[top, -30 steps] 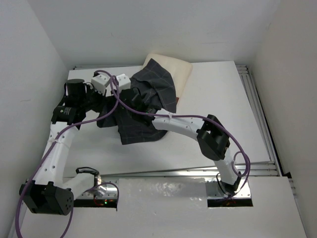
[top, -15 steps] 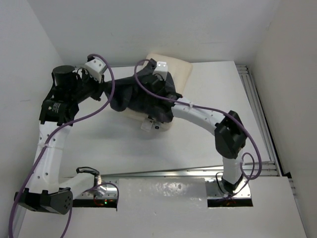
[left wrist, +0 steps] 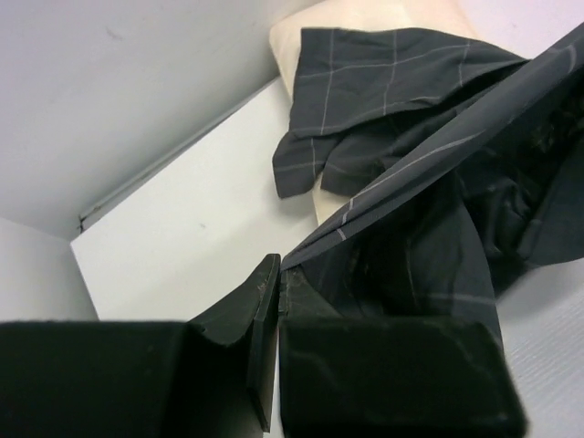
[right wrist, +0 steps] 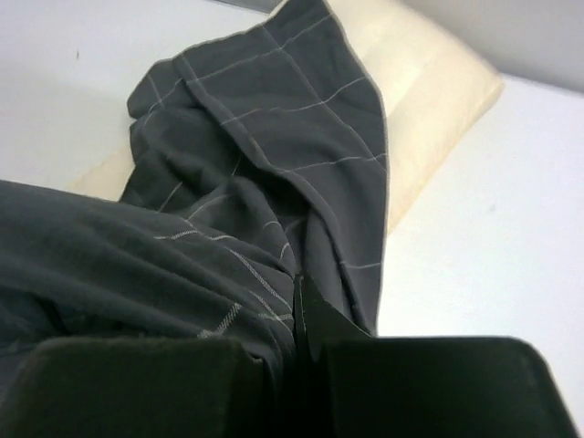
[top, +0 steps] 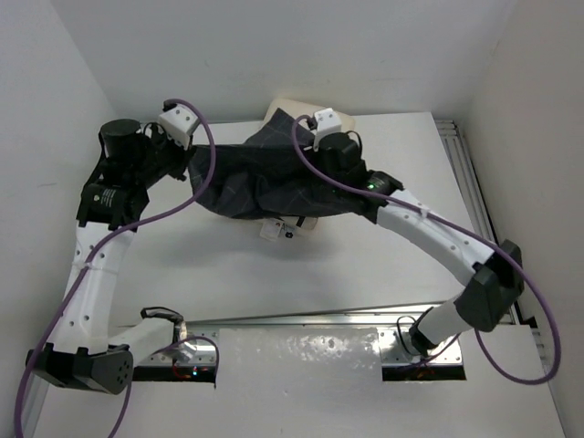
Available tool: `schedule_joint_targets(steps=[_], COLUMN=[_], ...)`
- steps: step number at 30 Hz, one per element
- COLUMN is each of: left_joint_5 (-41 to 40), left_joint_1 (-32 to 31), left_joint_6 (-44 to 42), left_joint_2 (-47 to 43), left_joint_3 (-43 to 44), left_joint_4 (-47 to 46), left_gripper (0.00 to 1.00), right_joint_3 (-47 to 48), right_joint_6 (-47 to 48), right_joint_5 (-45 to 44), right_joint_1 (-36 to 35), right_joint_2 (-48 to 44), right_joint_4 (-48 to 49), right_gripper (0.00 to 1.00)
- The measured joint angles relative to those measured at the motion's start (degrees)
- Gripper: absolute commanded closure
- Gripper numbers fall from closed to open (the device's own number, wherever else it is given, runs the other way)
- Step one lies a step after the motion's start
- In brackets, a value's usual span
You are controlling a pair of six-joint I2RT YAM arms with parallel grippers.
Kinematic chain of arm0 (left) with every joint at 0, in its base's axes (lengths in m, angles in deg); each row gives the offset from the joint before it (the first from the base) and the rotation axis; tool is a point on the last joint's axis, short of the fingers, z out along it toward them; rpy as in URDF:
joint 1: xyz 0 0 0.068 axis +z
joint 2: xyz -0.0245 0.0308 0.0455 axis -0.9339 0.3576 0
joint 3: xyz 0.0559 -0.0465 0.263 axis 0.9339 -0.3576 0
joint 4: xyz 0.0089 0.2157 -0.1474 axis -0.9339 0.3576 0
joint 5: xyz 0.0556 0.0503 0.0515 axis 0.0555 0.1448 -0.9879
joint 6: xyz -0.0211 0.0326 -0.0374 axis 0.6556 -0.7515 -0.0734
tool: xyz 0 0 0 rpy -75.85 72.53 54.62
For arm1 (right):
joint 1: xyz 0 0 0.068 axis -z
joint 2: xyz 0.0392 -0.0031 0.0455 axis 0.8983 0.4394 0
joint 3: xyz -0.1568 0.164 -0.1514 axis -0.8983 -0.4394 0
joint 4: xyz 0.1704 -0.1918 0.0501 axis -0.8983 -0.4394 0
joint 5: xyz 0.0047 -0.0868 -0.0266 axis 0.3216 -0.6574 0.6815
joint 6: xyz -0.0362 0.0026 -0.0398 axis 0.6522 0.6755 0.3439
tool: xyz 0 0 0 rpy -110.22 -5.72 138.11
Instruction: Put the pillow into the pillowcase
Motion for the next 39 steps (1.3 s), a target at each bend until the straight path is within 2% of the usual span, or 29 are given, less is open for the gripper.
schedule_joint_targets(steps=[6, 7, 8, 9, 10, 12, 15, 21, 27, 30, 32, 33, 35, 39], left_joint_5=[4.37, 4.63, 4.66, 4.37, 3.82, 2.58, 1.03, 0.33, -1.66, -2.54, -2.99, -3.17, -3.41, -3.80], left_joint_1=[-1.57, -2.03, -2.43, -2.80, -2.84, -3.32, -5.05, -12.94, -17.81, -18.45, -18.51, -18.51, -18.51, -18.51], left_joint_6=[-0.24, -0.22, -0.24, -0.31, -0.33, -0.68, -1.01, 0.17, 3.76, 4.68, 4.96, 5.07, 5.18, 5.55], left_joint_2=[3.13, 3.93, 4.76, 5.64, 6.45, 7.87, 9.03, 9.20, 9.90, 10.23, 10.36, 10.38, 10.40, 10.40], left_joint_3=[0.28, 0.31, 0.35, 0.35, 0.35, 0.37, 0.42, 0.46, 0.50, 0.52, 0.59, 0.61, 0.72, 1.22], left_joint_4=[-4.39, -5.03, -5.55, -5.92, -6.12, -6.10, -5.25, -1.99, 1.18, 2.25, 2.84, 3.04, 3.43, 3.89], left_gripper=[1.00, 1.00, 1.00, 1.00, 1.00, 1.00, 1.00, 1.00, 1.00, 1.00, 1.00, 1.00, 1.00, 1.00], right_joint_3=[0.15, 0.39, 1.18, 2.73, 3.82, 6.71, 5.44, 0.39, 1.75, 0.79, -1.03, -2.10, -2.64, -2.58], right_joint_6=[8.35, 9.05, 10.21, 11.78, 12.44, 13.44, 12.66, 8.72, 7.23, 4.24, 2.27, 0.83, -1.18, -4.55], right_joint_5=[4.76, 6.25, 8.94, 12.63, 15.08, 18.82, 21.11, 28.13, 30.01, 29.92, 28.26, 26.93, 25.03, 22.43], right_joint_1=[2.32, 2.93, 3.61, 4.31, 4.74, 5.29, 5.35, 3.52, -6.36, -8.87, -8.96, -8.90, -8.90, -8.81], right_joint_2=[-8.33, -9.09, -9.42, -9.22, -8.83, -6.84, -5.03, -4.87, -3.30, -1.29, -0.50, 0.04, 1.42, 4.59], right_joint_4=[-4.24, -5.14, -7.02, -9.75, -11.54, -16.20, -17.29, -11.26, -2.80, 2.03, 5.66, 7.76, 10.45, 15.87], right_gripper=[1.00, 0.94, 0.69, 0.11, 0.02, 0.01, 0.01, 0.01, 0.01, 0.01, 0.05, 0.11, 0.18, 0.26])
